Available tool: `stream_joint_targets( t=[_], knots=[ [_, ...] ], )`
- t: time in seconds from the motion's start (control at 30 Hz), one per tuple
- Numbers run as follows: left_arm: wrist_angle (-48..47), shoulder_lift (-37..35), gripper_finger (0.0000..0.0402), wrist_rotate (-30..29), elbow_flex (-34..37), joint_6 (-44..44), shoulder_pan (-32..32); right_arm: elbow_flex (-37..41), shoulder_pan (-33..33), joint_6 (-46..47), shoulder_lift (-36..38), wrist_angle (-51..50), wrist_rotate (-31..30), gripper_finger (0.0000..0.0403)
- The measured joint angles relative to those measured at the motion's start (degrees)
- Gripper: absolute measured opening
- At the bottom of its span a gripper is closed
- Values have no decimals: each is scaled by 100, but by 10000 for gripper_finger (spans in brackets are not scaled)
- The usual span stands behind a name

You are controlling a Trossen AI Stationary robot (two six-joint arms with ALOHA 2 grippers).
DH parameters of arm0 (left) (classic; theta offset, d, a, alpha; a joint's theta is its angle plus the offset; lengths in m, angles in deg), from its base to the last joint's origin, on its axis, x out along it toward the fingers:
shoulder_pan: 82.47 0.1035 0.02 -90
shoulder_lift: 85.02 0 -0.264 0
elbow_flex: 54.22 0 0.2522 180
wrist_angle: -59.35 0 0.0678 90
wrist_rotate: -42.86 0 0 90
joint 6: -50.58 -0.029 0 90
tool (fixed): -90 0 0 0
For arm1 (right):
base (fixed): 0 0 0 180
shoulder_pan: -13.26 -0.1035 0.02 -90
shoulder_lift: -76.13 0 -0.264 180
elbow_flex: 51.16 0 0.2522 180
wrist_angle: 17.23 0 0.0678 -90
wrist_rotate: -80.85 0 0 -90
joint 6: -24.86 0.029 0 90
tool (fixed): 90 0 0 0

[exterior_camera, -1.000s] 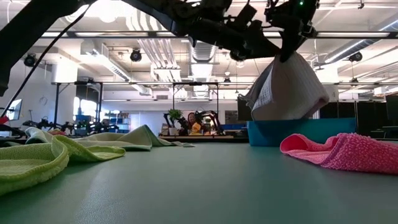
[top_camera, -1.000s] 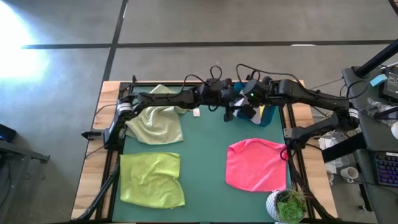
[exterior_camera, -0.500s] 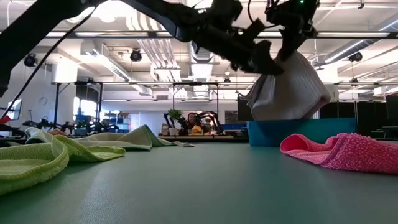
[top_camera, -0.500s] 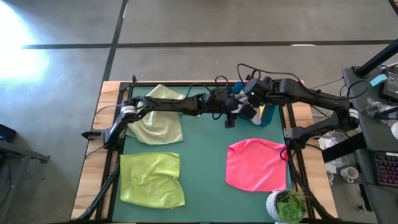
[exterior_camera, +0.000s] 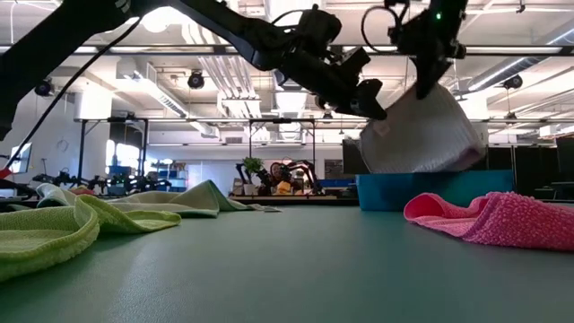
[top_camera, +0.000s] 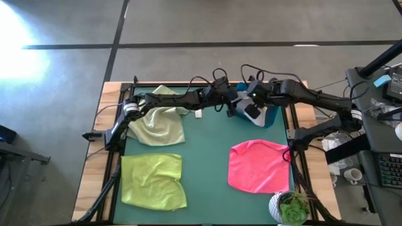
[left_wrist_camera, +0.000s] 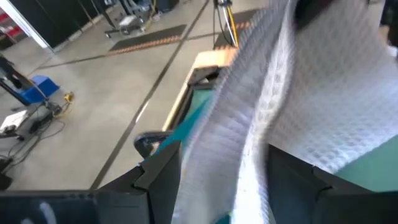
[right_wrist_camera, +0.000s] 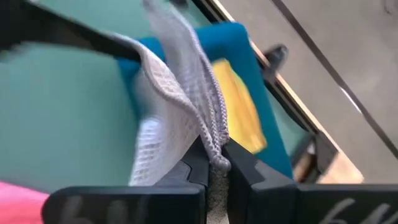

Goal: Fold microfiber towels
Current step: Put the folded gray microfiber cloth into the blue bin

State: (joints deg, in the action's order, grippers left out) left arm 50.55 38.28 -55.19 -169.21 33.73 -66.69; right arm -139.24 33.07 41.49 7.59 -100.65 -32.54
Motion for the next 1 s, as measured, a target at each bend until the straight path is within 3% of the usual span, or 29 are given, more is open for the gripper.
stream_joint_targets(
  t=[0.27, 0.53, 0.9, 1.0],
  knots=[
    [349, 120, 191, -4, 11, -2, 104, 707, 441, 488, -4, 167, -382, 13],
    [349, 133, 191, -301, 28, -5, 150, 1778, 901, 420, -4, 1169, -433, 13],
    [348, 133, 191, -301, 24, -9, 152, 2728, 1423, 668, -15, 1343, -1448, 13],
    [347, 133, 191, -302, 24, -9, 152, 2919, 1591, 687, -17, 1711, -1390, 13]
  ],
)
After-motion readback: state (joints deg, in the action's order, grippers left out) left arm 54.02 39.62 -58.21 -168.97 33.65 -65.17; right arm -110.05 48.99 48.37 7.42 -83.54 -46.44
